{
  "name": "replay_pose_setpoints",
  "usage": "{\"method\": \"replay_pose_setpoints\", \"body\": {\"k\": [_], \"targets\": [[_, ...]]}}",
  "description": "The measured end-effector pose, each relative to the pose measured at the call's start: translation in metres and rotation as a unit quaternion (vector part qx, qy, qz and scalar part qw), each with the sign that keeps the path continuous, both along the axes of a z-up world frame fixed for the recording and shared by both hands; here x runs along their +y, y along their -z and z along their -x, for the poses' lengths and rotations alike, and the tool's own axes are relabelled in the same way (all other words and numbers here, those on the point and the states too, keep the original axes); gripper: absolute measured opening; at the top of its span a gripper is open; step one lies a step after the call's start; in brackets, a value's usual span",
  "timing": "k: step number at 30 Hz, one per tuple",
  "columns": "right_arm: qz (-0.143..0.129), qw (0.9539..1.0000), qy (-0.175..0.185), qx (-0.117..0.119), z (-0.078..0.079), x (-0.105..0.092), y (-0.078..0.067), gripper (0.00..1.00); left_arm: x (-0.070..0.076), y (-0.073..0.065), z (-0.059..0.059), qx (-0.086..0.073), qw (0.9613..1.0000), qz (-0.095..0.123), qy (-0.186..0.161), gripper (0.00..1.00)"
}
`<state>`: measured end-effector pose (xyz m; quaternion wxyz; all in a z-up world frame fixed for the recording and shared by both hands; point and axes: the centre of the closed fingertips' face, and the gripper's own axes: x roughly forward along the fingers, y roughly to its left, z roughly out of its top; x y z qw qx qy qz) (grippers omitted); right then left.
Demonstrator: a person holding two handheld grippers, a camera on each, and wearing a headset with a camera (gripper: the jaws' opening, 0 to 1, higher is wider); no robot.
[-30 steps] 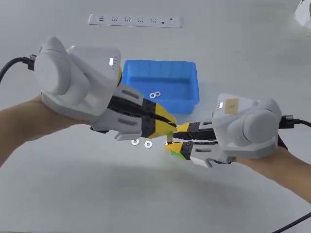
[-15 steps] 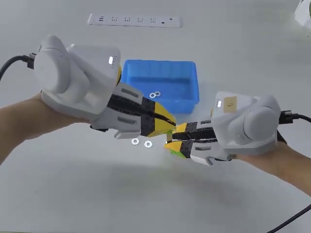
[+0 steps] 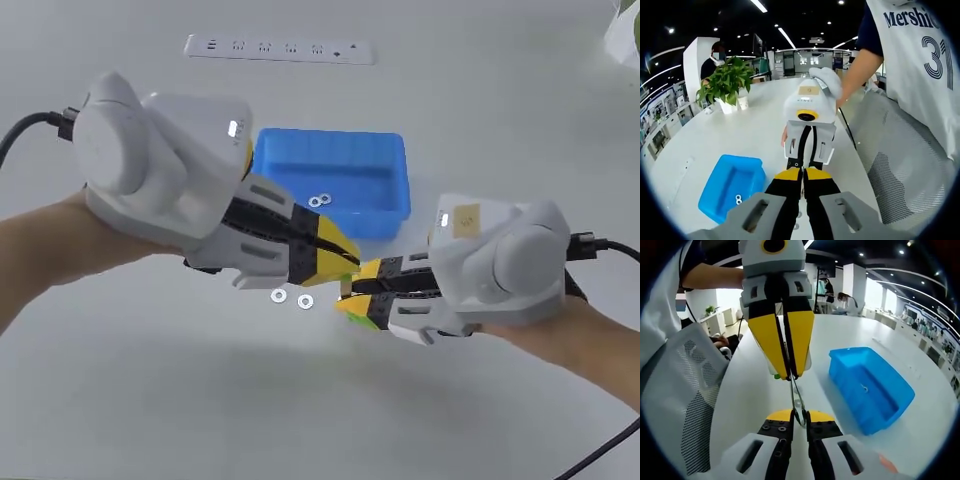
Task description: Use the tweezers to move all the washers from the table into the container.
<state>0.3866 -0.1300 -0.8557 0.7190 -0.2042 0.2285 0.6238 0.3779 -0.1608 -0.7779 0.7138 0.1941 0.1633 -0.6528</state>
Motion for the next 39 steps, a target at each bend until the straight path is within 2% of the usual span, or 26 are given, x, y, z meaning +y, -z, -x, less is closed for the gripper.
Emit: {"method": "replay_pose_setpoints", "body": {"k": [7, 9, 15, 23, 28, 32, 39], "targets": [[-0.005, 0.9998, -0.009, -0.017, -0.004, 0.006, -0.020, 0.10, 0.007, -0.018, -0.004, -0.012, 0.9999, 0.006, -0.004, 0.05], [-0.011, 0.9997, -0.008, -0.019, -0.007, 0.007, -0.027, 0.10, 0.008, -0.026, -0.006, -0.021, 0.9997, 0.009, -0.005, 0.05], [-0.016, 0.9984, -0.016, -0.052, -0.019, 0.012, -0.052, 0.10, 0.014, -0.049, -0.014, -0.059, 0.9982, 0.014, -0.004, 0.05], [-0.024, 0.9954, -0.025, -0.089, -0.041, 0.025, -0.080, 0.10, 0.023, -0.077, -0.034, -0.105, 0.9944, 0.013, -0.005, 0.05], [-0.021, 0.9932, -0.030, -0.110, -0.055, 0.032, -0.088, 0.10, 0.028, -0.083, -0.046, -0.116, 0.9932, 0.011, -0.005, 0.05], [-0.022, 0.9925, -0.029, -0.116, -0.067, 0.034, -0.091, 0.10, 0.029, -0.086, -0.056, -0.125, 0.9921, 0.009, -0.005, 0.05], [-0.020, 0.9918, -0.027, -0.123, -0.083, 0.035, -0.086, 0.10, 0.029, -0.081, -0.071, -0.129, 0.9916, 0.005, -0.007, 0.05]]}}
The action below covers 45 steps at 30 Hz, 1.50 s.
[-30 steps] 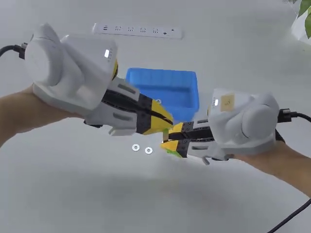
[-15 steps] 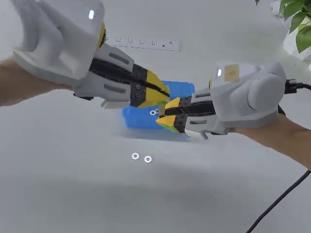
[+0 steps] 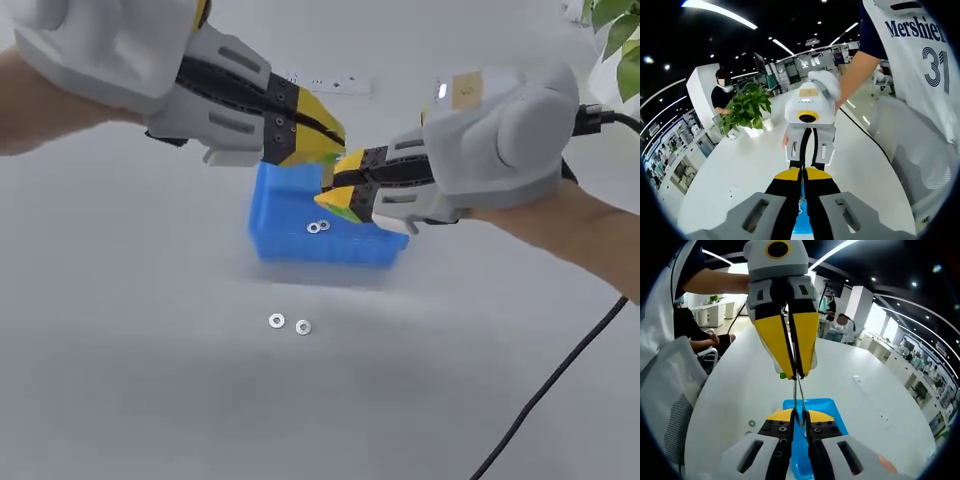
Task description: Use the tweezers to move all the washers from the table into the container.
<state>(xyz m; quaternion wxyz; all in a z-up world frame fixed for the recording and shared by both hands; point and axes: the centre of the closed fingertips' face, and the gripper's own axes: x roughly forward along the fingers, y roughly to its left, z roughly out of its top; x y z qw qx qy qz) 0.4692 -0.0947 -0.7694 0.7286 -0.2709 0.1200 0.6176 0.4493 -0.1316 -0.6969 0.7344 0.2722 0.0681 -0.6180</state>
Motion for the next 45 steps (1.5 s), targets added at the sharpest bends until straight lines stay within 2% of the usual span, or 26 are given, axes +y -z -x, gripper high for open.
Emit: {"method": "replay_pose_setpoints", "body": {"k": [6, 10, 15, 22, 30, 36, 39, 45], "targets": [[0.003, 1.0000, 0.006, 0.001, -0.012, -0.003, 0.007, 0.10, -0.003, 0.008, -0.013, -0.005, 1.0000, -0.003, 0.001, 0.05], [0.006, 0.9999, 0.014, 0.004, -0.020, -0.006, 0.014, 0.10, -0.004, 0.014, -0.021, -0.001, 1.0000, -0.005, 0.001, 0.05], [0.019, 0.9997, 0.017, 0.005, -0.029, -0.009, 0.025, 0.10, -0.005, 0.025, -0.031, 0.007, 1.0000, -0.005, 0.000, 0.05], [0.029, 0.9989, 0.029, 0.022, -0.041, -0.013, 0.044, 0.10, -0.006, 0.044, -0.047, 0.025, 0.9996, -0.008, -0.005, 0.05], [0.054, 0.9971, 0.030, 0.046, -0.042, -0.013, 0.069, 0.10, -0.008, 0.069, -0.051, 0.050, 0.9985, -0.021, -0.007, 0.05], [0.053, 0.9956, 0.042, 0.064, -0.044, -0.014, 0.075, 0.10, -0.007, 0.074, -0.055, 0.061, 0.9979, -0.014, -0.016, 0.05], [0.056, 0.9953, 0.048, 0.063, -0.046, -0.015, 0.077, 0.10, -0.008, 0.077, -0.056, 0.065, 0.9977, -0.009, -0.018, 0.05], [0.066, 0.9937, 0.055, 0.072, -0.046, -0.016, 0.085, 0.10, -0.013, 0.086, -0.056, 0.073, 0.9970, -0.017, -0.015, 0.05]]}}
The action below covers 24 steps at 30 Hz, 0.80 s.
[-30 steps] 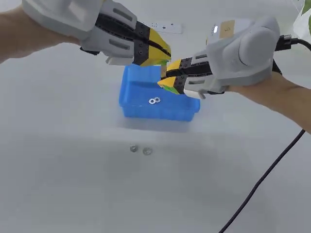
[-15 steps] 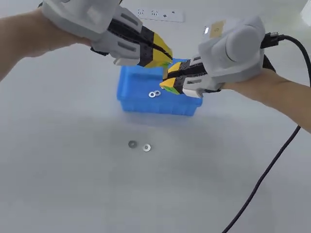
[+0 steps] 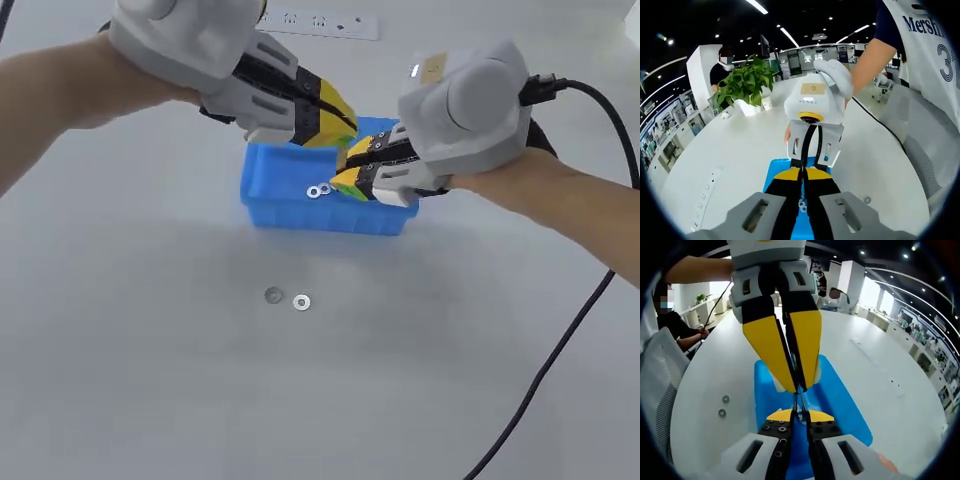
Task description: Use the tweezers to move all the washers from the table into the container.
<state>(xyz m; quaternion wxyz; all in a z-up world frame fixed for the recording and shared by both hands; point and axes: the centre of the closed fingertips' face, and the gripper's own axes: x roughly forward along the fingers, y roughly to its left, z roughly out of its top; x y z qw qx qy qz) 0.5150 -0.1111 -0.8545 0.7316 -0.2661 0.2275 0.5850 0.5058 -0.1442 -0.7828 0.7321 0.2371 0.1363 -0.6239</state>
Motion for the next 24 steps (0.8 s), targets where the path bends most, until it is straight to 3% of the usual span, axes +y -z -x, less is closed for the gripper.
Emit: {"method": "replay_pose_setpoints", "body": {"k": [17, 21, 24], "targets": [[0.000, 0.9999, 0.011, -0.002, 0.001, -0.001, -0.004, 0.12, 0.001, 0.000, -0.001, -0.002, 1.0000, -0.006, -0.003, 0.05], [0.002, 0.9999, 0.012, -0.006, 0.001, -0.002, -0.006, 0.13, 0.002, -0.004, 0.003, -0.005, 0.9999, -0.011, -0.003, 0.05], [-0.012, 0.9997, 0.020, -0.003, 0.001, 0.000, -0.015, 0.13, 0.005, -0.012, 0.003, -0.009, 0.9999, -0.004, -0.008, 0.05]]}}
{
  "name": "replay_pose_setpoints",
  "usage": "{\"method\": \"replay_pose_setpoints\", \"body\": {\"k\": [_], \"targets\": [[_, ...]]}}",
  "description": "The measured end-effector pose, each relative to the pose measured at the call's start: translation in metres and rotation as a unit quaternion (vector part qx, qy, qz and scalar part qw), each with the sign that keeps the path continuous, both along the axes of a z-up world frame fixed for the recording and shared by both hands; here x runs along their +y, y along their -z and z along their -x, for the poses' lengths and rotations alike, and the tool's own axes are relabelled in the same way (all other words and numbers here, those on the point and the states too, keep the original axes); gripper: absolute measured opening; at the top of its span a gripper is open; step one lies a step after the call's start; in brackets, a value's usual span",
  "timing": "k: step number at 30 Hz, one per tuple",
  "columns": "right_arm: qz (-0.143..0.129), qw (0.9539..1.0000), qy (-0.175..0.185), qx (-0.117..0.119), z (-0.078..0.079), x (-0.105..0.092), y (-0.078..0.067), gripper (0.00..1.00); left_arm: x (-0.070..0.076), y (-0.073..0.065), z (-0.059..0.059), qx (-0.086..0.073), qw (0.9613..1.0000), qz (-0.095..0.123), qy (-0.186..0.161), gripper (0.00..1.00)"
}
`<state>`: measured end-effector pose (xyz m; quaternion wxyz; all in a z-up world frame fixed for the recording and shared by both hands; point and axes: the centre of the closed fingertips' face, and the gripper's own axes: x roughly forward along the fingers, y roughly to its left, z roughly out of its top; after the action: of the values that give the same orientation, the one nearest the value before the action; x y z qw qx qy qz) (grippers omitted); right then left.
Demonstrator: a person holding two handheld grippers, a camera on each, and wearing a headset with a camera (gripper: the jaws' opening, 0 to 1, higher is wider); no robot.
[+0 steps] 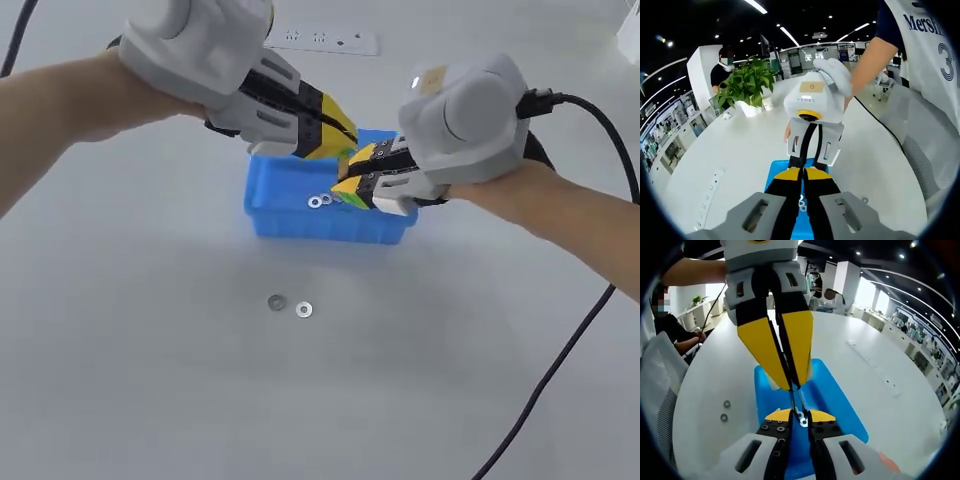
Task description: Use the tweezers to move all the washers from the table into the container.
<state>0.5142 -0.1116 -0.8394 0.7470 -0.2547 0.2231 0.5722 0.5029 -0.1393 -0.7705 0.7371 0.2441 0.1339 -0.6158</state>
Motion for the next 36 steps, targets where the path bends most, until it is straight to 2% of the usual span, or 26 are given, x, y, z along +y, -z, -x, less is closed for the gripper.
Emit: {"method": "replay_pose_setpoints", "body": {"k": [3, 8, 14, 16, 22, 27, 32, 34, 36], "targets": [[-0.002, 0.9999, 0.002, -0.013, 0.000, 0.000, -0.007, 0.13, 0.002, -0.006, 0.001, -0.005, 1.0000, 0.001, -0.002, 0.05], [-0.007, 0.9998, -0.001, -0.018, 0.004, 0.003, -0.016, 0.13, 0.004, -0.014, 0.005, -0.013, 0.9999, 0.002, -0.004, 0.05], [-0.007, 0.9996, -0.008, -0.028, 0.015, 0.005, -0.024, 0.14, 0.004, -0.028, 0.020, -0.020, 0.9998, -0.005, 0.003, 0.05], [-0.008, 0.9994, -0.010, -0.031, 0.013, 0.005, -0.024, 0.14, 0.005, -0.029, 0.023, -0.024, 0.9997, -0.007, 0.004, 0.05], [-0.008, 0.9990, -0.016, -0.041, 0.025, 0.006, -0.035, 0.15, 0.006, -0.038, 0.036, -0.034, 0.9994, -0.006, 0.003, 0.05], [-0.011, 0.9988, -0.021, -0.043, 0.032, 0.007, -0.039, 0.15, 0.009, -0.044, 0.046, -0.035, 0.9994, -0.004, 0.003, 0.05], [-0.019, 0.9985, -0.029, -0.043, 0.049, 0.011, -0.045, 0.16, 0.013, -0.048, 0.061, -0.030, 0.9995, 0.000, 0.006, 0.05], [-0.024, 0.9985, -0.032, -0.038, 0.057, 0.013, -0.044, 0.16, 0.013, -0.049, 0.070, -0.026, 0.9997, 0.001, 0.004, 0.05], [-0.027, 0.9986, -0.032, -0.032, 0.063, 0.014, -0.042, 0.16, 0.017, -0.046, 0.073, -0.023, 0.9997, 0.000, 0.002, 0.05]]}}
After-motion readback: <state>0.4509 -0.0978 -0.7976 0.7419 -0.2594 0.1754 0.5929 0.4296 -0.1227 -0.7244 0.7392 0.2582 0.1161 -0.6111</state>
